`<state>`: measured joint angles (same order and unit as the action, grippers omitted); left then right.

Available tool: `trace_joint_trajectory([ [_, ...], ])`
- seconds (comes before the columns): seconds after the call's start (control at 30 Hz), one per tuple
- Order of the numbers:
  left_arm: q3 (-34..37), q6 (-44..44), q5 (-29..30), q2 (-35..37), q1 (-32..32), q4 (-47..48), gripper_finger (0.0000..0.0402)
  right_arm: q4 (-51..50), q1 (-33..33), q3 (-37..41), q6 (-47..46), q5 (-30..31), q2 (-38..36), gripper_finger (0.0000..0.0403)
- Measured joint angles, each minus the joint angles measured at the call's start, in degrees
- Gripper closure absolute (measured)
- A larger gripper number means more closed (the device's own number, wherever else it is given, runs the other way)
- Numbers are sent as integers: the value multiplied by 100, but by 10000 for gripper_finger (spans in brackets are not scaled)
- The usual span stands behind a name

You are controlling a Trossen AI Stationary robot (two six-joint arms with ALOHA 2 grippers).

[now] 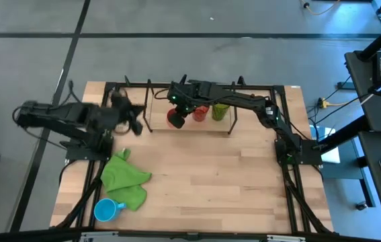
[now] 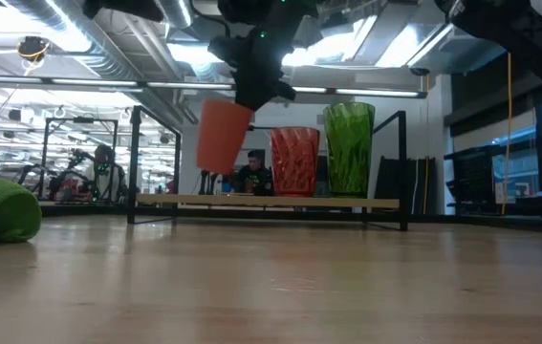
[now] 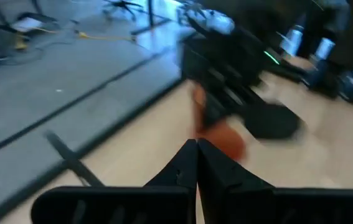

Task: Stack small to large cups/mugs on shelf
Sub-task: Put the orange cup on the shelf

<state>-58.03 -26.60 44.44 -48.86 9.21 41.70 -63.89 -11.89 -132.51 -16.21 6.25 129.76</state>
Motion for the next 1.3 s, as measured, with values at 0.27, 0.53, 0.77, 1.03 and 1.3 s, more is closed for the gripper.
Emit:
trace_joint_trajectory([
  [0.27, -121, 536, -4119, -265, -3510, -1274, 401, 14, -32, 0, -2, 93, -1, 393],
  [0.53, -126, -455, -7992, -1399, -5907, -2114, 401, 10, -29, 0, -2, 84, -9, 393],
  [0.77, -126, -1950, -9782, -2653, -6673, -4778, 401, -87, -23, 0, 121, 118, -12, 393],
  [1.03, -126, -3232, -10446, -3853, -6965, -6279, 401, -91, -118, 0, 449, 162, -12, 393],
  [1.3, -126, -3061, -9844, -4403, -7202, -6163, 401, 159, -338, 0, 203, -76, -14, 393],
])
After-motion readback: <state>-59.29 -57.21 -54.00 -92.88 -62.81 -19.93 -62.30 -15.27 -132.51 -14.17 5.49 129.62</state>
